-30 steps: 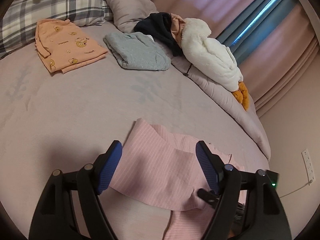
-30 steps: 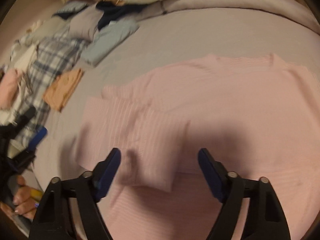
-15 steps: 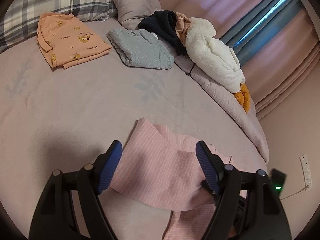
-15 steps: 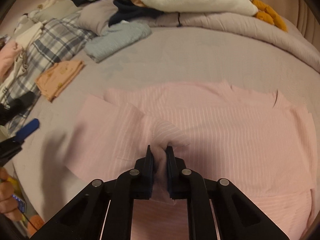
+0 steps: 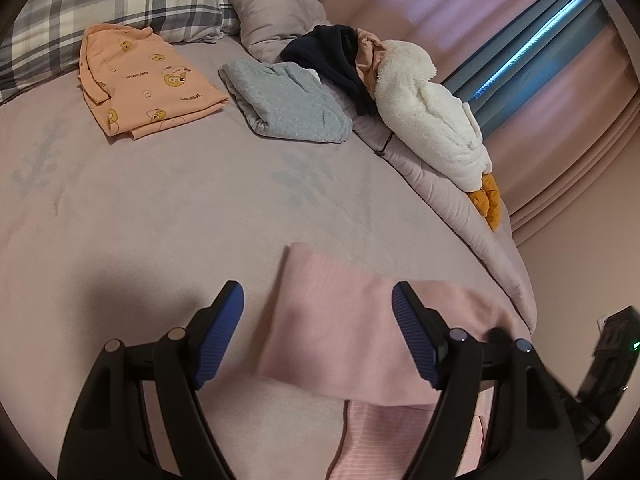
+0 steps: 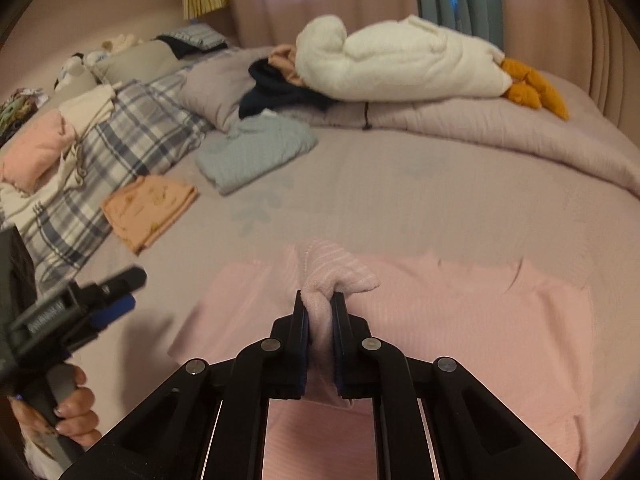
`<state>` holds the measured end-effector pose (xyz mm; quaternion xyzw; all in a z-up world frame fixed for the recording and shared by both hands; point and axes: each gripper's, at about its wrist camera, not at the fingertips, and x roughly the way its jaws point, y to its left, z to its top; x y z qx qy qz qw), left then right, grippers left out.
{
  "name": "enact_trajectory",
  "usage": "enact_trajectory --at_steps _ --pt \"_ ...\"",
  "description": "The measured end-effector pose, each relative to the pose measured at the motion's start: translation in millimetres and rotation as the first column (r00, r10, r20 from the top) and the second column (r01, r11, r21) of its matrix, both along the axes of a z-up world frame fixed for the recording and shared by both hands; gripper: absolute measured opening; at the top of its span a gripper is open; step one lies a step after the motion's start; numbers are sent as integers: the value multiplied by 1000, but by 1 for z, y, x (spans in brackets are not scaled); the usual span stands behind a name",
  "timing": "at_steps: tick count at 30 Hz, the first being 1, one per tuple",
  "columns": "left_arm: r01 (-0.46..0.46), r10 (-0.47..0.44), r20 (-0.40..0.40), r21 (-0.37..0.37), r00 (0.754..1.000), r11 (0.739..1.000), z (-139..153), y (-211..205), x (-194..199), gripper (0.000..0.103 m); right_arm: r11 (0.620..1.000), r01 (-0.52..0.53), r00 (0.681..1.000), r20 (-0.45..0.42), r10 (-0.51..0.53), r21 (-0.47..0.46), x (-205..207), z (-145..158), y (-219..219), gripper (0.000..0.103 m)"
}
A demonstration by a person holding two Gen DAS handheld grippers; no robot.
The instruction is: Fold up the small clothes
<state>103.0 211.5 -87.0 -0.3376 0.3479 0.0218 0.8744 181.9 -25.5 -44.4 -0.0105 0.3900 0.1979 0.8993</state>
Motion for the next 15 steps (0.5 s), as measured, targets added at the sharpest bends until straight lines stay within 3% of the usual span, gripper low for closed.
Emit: enact_trajectory --at_steps 15 --pt "22 -22 -26 9 999 1000 -8 -6 11 77 996 88 993 78 -86 -16 2 44 -37 10"
